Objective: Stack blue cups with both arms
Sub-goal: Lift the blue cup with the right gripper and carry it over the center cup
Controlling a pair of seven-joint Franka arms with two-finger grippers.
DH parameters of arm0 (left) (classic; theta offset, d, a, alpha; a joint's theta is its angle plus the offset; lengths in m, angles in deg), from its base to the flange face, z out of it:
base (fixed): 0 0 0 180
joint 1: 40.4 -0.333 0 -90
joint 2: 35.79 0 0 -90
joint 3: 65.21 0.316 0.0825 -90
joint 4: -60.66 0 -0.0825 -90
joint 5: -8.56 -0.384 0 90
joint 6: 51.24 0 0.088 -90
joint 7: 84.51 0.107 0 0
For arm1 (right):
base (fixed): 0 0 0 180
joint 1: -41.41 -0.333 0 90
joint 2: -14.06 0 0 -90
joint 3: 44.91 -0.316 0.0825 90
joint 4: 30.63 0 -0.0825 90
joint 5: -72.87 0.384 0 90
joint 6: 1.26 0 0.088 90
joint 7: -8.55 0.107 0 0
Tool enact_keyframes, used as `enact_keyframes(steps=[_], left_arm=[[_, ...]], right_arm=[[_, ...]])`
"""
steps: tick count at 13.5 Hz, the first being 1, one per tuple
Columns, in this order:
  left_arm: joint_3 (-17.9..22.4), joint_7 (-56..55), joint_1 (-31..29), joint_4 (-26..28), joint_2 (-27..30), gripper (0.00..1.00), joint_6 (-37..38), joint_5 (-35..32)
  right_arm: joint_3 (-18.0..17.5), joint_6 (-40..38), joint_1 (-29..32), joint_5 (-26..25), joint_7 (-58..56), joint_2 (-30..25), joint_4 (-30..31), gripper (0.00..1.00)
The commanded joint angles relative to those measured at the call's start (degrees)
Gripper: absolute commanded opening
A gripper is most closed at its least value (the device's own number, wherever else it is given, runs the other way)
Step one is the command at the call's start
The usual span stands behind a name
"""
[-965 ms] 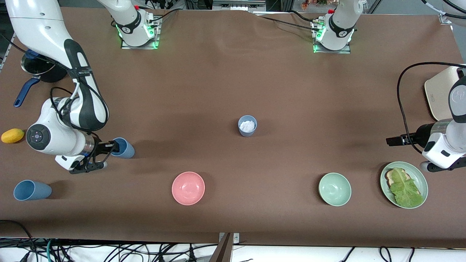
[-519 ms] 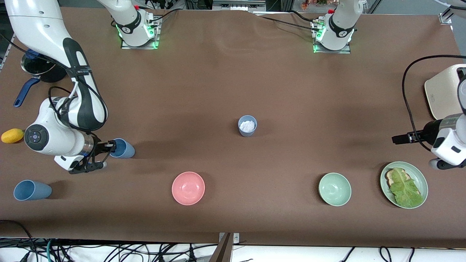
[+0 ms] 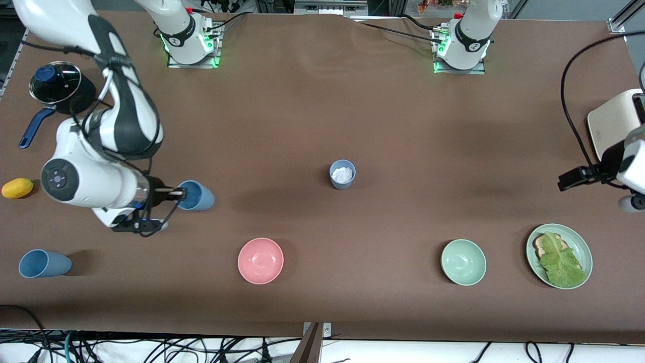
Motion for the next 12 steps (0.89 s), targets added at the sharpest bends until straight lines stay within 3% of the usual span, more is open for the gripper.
enact_keyframes(steps=[1,6,9,12], left_arm=[[1.41,0.51,1.82,6.7,5.7,1.0,-0.58,0.65],[1.5,1.03,3.68,6.62,10.28,1.0,3.37,2.91],[4.57,1.11,4.2,6.8,10.71,1.0,3.98,7.84],[6.07,5.05,5.52,6.79,11.24,1.0,4.42,7.33]], right_arm=[[-6.19,-1.79,-1.46,-0.39,13.07,0.29,-2.92,0.0],[-6.65,-1.08,-18.22,-7.67,40.66,4.85,-11.61,0.0],[-6.65,-0.47,-23.34,-8.47,51.5,7.05,-15.31,0.0],[-6.13,3.56,-27.83,-10.13,60.13,9.77,-16.73,0.0]])
